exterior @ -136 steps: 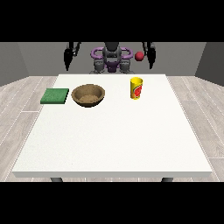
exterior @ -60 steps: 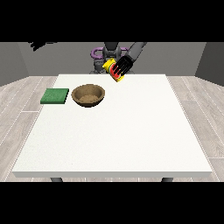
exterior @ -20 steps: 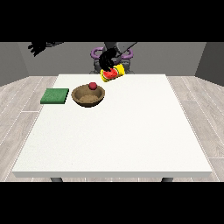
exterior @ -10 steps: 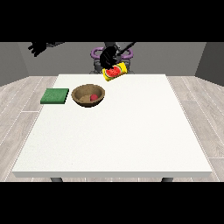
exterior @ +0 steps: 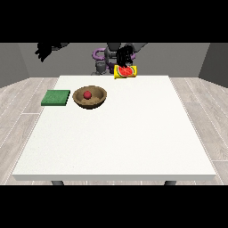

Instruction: Pick the cup and pour the ball into the bowl, then pick the bowl and place it on the pad

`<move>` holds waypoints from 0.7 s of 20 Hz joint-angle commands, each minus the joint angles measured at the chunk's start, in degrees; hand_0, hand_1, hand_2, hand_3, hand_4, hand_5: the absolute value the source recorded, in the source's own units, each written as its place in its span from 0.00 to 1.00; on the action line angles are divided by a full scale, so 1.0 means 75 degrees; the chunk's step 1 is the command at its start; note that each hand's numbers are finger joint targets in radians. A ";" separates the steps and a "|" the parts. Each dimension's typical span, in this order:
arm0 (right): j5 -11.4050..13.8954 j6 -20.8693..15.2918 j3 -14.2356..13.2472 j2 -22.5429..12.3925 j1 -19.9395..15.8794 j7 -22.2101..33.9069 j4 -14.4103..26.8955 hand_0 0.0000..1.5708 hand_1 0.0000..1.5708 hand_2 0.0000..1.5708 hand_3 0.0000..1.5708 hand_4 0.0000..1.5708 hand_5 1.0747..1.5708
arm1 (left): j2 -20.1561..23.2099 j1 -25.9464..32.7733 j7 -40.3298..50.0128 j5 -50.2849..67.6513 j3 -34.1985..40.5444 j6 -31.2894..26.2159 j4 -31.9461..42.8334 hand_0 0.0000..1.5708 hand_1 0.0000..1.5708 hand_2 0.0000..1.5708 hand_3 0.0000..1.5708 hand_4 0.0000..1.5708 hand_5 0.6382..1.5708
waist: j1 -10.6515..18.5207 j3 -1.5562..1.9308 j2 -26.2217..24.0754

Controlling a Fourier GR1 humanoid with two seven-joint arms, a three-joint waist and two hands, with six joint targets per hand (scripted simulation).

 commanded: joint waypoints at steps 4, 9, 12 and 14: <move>0.0074 -0.0552 -0.0298 -0.0125 -0.0109 0.0049 0.0083 0.00 0.00 0.00 0.00 0.34 0.99 | 0.0252 0.1378 -0.0914 0.2124 0.1491 0.1528 -0.0999 0.00 0.00 1.00 0.91 0.51 0.95 | 0.1106 -0.0002 0.0226; -0.0141 -0.0421 -0.0227 0.0084 -0.0453 -0.0105 -0.0147 0.00 0.00 0.00 0.16 0.37 0.99 | -0.0514 0.2539 -0.1339 0.5697 0.2380 0.2183 -0.2016 0.50 0.50 0.31 0.00 0.58 0.97 | 0.0541 -0.0164 0.1249; -0.0102 -0.0466 -0.0041 0.0336 -0.0671 -0.0222 -0.0190 0.00 0.00 0.00 0.12 0.37 0.99 | -0.0522 0.3160 -0.2192 0.7693 0.2025 0.2176 -0.2810 0.00 0.00 0.00 0.00 0.53 0.91 | 0.0479 -0.0139 0.1664; 0.0044 -0.0738 0.0010 0.0415 -0.0854 -0.0279 -0.0234 0.00 0.00 0.00 0.16 0.37 0.99 | -0.0526 0.3478 -0.2942 0.8848 0.1819 0.1870 -0.3317 0.00 0.00 0.00 0.00 0.55 0.90 | 0.0736 -0.0096 0.1865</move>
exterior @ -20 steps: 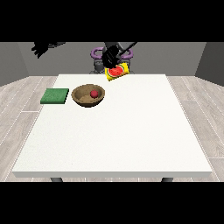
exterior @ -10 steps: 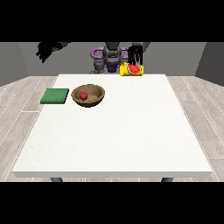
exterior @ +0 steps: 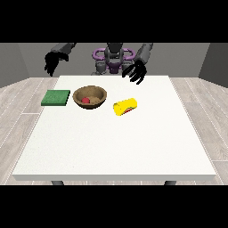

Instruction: Pick the cup and pour the ball into the bowl, then pick the bowl and place it on the pad

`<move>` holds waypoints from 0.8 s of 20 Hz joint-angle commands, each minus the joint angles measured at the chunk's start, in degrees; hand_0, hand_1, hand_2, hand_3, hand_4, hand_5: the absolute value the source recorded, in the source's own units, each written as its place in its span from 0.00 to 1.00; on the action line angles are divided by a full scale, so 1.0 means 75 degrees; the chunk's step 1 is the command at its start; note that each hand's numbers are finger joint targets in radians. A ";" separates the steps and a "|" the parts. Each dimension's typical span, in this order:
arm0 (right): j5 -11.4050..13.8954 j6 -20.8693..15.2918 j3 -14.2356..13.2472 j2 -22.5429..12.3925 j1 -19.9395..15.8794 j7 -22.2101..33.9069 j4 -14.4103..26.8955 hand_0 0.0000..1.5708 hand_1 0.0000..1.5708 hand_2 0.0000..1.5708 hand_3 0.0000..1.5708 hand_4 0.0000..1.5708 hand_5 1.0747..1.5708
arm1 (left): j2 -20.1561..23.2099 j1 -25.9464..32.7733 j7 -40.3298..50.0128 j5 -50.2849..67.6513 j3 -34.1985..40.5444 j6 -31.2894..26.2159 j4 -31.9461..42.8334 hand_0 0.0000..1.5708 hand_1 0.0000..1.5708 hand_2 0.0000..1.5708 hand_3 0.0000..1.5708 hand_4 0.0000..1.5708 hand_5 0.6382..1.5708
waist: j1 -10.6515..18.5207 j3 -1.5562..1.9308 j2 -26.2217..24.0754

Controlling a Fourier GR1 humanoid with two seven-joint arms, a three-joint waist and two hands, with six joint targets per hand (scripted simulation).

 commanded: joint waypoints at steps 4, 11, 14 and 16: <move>0.0416 -0.0681 0.0193 0.0460 -0.0167 -0.0399 -0.0033 0.00 0.00 0.00 0.00 0.35 0.99 | -0.0078 0.1649 -0.2420 0.3556 -0.0628 -0.0556 -0.1445 0.00 0.00 0.00 0.00 0.57 0.88 | 0.0505 0.0101 0.0669; 0.0582 -0.0612 -0.0118 0.0516 -0.0208 -0.1859 0.1642 0.00 0.00 0.00 0.00 0.33 1.00 | -0.0077 0.2055 -0.2921 0.3727 -0.0609 -0.1544 -0.2074 0.00 0.00 0.00 0.00 0.58 0.87 | 0.0941 0.0144 0.0981; 0.0790 -0.0641 0.0232 0.0715 -0.0688 -0.2282 0.2261 0.00 0.00 0.00 0.00 0.30 1.00 | -0.0017 0.1708 -0.2621 0.3743 -0.0076 -0.1871 -0.1949 0.00 0.00 0.00 0.00 0.59 0.86 | 0.0592 0.0141 0.0799; 0.0825 -0.0743 0.0267 0.0692 -0.0844 -0.2325 0.2680 0.00 0.00 0.00 0.00 0.27 1.00 | -0.0053 0.2222 -0.3234 0.3695 -0.0040 -0.1801 -0.1704 0.00 0.00 0.00 0.00 0.59 0.86 | 0.0516 0.0139 0.0674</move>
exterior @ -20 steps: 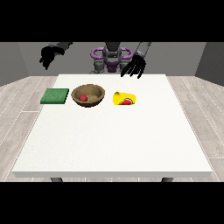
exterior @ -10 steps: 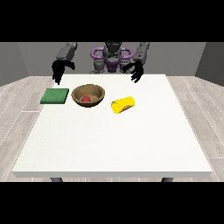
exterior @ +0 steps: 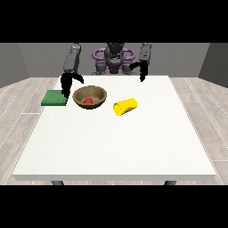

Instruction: Pick the cup and pour the ball into the bowl, then pick the bowl and place it on the pad

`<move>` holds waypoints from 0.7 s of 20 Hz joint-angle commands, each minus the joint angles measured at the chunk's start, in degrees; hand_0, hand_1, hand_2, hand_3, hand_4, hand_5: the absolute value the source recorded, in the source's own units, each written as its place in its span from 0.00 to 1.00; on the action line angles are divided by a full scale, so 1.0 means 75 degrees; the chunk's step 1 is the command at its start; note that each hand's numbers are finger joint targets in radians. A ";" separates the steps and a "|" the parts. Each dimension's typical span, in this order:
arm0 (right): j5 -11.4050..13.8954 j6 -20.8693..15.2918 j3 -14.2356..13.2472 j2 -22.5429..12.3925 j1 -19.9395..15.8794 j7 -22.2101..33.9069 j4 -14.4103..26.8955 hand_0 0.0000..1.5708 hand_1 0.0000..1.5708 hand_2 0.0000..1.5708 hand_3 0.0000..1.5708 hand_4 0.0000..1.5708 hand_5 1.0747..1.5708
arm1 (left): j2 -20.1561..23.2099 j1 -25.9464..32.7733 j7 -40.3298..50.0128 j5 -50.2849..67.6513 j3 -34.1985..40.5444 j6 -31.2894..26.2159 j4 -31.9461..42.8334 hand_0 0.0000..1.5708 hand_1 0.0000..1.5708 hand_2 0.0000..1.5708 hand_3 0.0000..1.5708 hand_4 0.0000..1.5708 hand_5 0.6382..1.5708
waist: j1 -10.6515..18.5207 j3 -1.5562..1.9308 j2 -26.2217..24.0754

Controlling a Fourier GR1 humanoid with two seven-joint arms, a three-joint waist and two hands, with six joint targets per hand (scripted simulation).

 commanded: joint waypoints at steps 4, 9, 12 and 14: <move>0.0161 0.0371 -0.0011 -0.0004 0.0032 -0.1286 0.1712 0.00 0.00 0.00 0.00 0.26 1.00 | 0.0237 0.0148 0.0650 -0.0036 0.0086 -0.0372 -0.0900 0.00 0.00 0.00 0.00 0.60 0.85 | 0.0001 0.0009 -0.0098; 0.0180 0.0562 -0.0063 -0.0137 -0.0251 -0.1954 0.2620 0.00 0.00 0.00 0.00 0.22 1.00 | 0.0381 0.0160 0.0454 0.0023 0.0309 -0.0678 -0.1116 0.00 0.00 0.00 0.00 0.61 0.85 | -0.0084 0.0008 0.0188; 0.0205 0.0699 -0.0070 -0.0188 -0.0509 -0.2296 0.3192 0.00 0.00 0.00 0.00 0.22 1.00 | 0.0020 0.0203 0.0606 -0.0402 0.0038 -0.0238 -0.1432 0.00 0.00 0.00 0.00 0.61 0.85 | -0.0026 0.0009 0.0384; 0.0246 0.0484 -0.0022 -0.0058 -0.0526 -0.2265 0.3470 0.00 0.00 0.00 0.00 0.22 1.00 | 0.0195 0.0282 0.1307 -0.0295 0.0143 -0.0501 -0.1814 0.00 0.00 0.00 0.00 0.61 0.84 | -0.0002 0.0009 0.0035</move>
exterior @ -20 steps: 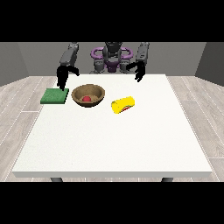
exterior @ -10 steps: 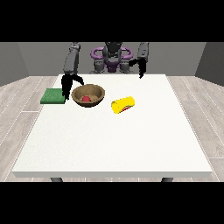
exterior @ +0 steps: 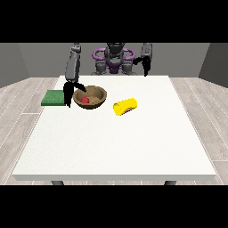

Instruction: Pick the cup and pour the ball into the bowl, then pick the bowl and place it on the pad

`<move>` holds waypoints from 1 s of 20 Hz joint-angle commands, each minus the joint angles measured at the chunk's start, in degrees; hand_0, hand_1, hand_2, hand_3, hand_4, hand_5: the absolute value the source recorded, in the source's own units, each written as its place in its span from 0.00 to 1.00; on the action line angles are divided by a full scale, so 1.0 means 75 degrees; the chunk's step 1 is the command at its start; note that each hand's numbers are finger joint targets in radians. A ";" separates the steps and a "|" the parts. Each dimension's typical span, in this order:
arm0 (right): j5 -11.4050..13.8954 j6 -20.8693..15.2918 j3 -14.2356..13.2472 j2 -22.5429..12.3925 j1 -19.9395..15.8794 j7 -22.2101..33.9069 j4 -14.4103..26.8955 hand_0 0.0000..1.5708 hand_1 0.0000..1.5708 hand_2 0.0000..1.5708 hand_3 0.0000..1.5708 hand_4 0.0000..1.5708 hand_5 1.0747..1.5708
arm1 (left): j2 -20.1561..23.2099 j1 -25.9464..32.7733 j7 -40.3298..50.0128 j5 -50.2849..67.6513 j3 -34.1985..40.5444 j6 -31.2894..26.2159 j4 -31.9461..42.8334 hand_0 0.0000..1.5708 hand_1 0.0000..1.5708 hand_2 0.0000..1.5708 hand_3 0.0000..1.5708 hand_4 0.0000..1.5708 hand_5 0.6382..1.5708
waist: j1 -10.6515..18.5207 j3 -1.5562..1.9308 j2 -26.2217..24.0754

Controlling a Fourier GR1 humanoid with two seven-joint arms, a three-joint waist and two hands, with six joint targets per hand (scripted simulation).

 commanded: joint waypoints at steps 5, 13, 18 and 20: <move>-0.0209 -0.0206 -0.0121 0.0176 -0.0625 -0.0041 0.0743 0.00 0.00 0.00 0.00 0.31 0.99 | -0.0058 0.0318 -0.0396 -0.0120 -0.0016 -0.0079 -0.0123 0.00 0.00 0.00 0.00 0.61 0.84 | 0.0007 0.0018 0.0143; -0.0720 -0.0672 -0.0733 0.0181 -0.0505 -0.0001 0.1181 1.00 1.00 1.00 0.85 0.59 0.76 | -0.0018 -0.0210 0.0040 -0.0301 -0.0069 -0.0111 -0.0840 0.00 0.00 0.00 0.00 0.61 0.83 | 0.0256 0.0025 0.1061; -0.0917 -0.1132 -0.0856 -0.0042 -0.0318 0.0662 0.0920 1.00 1.00 1.00 1.00 0.60 0.83 | 0.0248 0.0299 0.0167 0.0101 0.0043 -0.0547 -0.0926 0.00 0.00 0.00 0.00 0.64 0.80 | 0.0444 0.0012 0.0240; -0.0921 -0.1298 -0.0787 -0.0147 -0.0425 0.0866 0.0744 1.00 1.00 1.00 0.95 0.60 0.83 | 0.0282 0.0557 -0.0227 0.0189 0.0176 -0.0568 -0.0515 0.00 0.00 0.00 0.00 0.68 0.78 | 0.0326 0.0008 0.0146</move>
